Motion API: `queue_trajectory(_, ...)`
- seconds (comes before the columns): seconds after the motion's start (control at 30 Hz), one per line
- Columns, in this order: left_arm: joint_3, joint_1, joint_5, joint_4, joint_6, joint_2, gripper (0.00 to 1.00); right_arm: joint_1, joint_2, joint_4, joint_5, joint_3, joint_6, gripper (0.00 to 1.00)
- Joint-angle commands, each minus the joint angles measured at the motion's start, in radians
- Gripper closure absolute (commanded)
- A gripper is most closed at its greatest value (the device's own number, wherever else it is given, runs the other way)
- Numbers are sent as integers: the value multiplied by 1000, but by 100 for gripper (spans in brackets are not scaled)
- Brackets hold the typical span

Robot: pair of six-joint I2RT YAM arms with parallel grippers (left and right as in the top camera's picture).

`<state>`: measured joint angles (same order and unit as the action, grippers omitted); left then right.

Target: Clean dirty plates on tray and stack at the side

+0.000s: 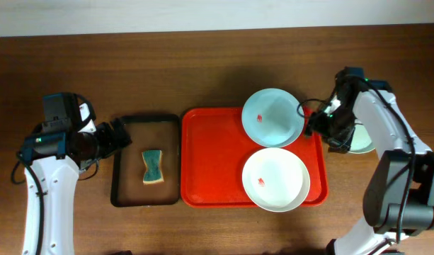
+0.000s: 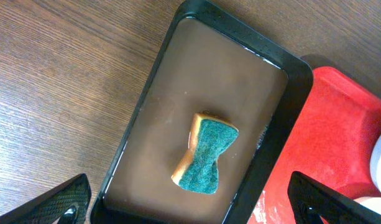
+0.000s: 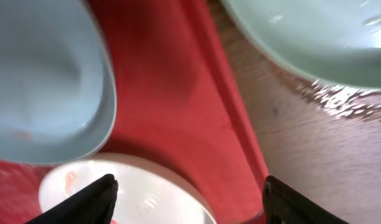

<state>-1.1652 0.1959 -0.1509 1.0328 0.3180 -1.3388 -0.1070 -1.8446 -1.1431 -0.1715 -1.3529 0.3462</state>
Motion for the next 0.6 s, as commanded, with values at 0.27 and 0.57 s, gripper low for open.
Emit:
queue_trajectory(0.27,-8,3,-10,1,-4,8,1,148,11,-20,79,194,-36,73)
queue_trajectory(0.57,-8,3,-10,1,-4,8,1,263,11,21,39,250,-35,91)
